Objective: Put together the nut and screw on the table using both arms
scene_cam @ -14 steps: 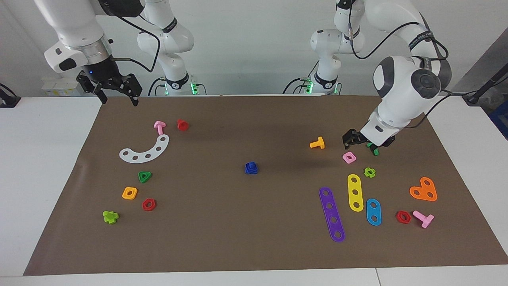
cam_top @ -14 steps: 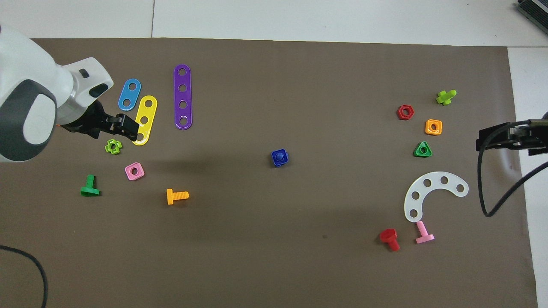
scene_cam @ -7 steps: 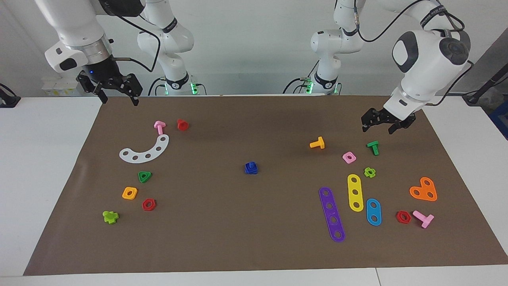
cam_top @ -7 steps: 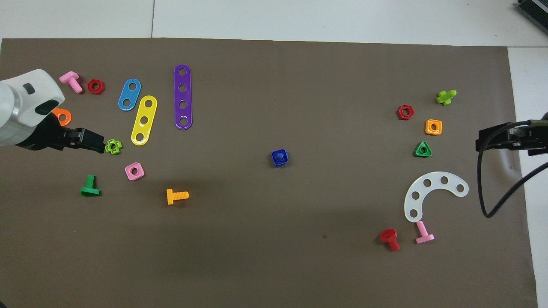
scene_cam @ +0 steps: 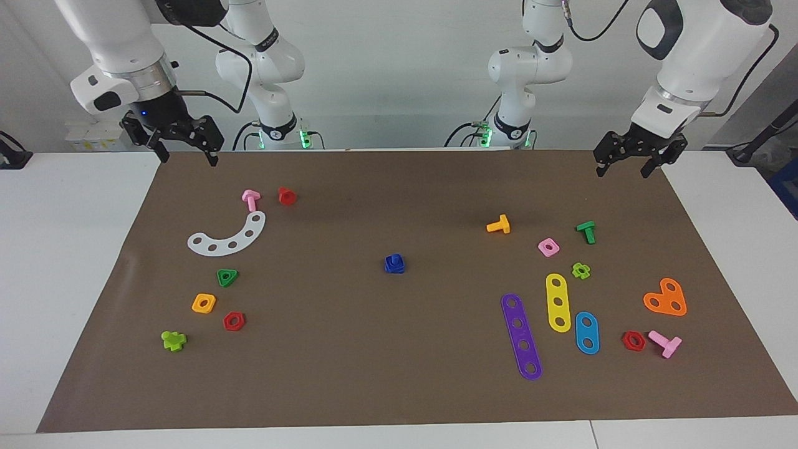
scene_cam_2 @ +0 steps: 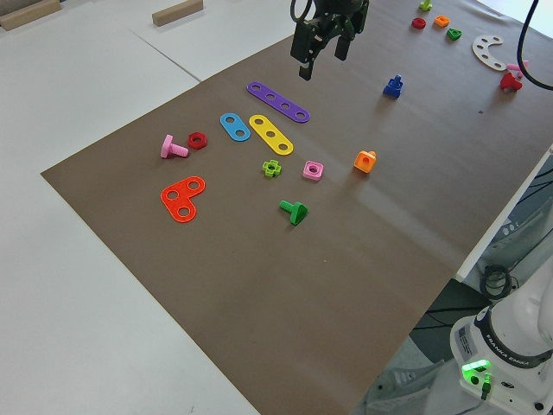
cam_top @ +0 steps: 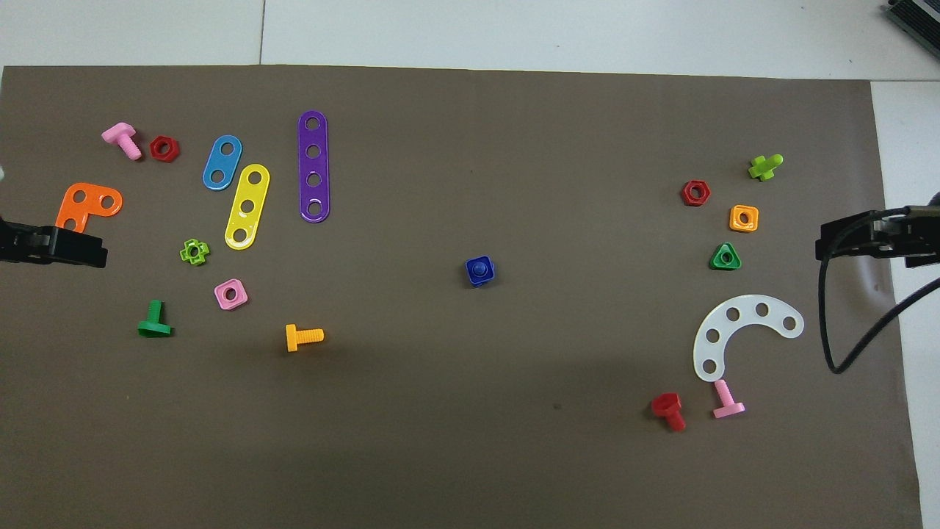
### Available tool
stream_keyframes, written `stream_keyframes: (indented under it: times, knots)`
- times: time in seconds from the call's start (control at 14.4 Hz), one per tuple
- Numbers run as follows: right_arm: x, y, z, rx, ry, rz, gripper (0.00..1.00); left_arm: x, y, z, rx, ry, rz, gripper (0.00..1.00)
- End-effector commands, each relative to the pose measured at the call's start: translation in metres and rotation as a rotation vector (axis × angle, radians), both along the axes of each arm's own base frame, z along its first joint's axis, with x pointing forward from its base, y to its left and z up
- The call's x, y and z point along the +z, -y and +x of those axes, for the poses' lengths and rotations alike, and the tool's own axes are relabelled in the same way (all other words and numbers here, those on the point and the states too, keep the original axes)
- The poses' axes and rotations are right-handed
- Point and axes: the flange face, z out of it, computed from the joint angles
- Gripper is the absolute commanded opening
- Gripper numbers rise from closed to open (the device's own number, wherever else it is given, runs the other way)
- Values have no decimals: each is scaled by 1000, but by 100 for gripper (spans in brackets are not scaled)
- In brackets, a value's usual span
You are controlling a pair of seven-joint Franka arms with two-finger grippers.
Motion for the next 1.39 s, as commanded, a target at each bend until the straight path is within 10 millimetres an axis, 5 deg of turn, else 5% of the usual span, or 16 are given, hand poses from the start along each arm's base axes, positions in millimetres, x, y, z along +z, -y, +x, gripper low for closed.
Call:
stream_keyframes:
  times: [0.0,1.32]
  knots:
    - [0,2,-7,9,7,55,100,12,6,-1,32,4,30,100]
    - [-7,16,-11,2,28,32,100,12,-5,-4,43,8,-46,100]
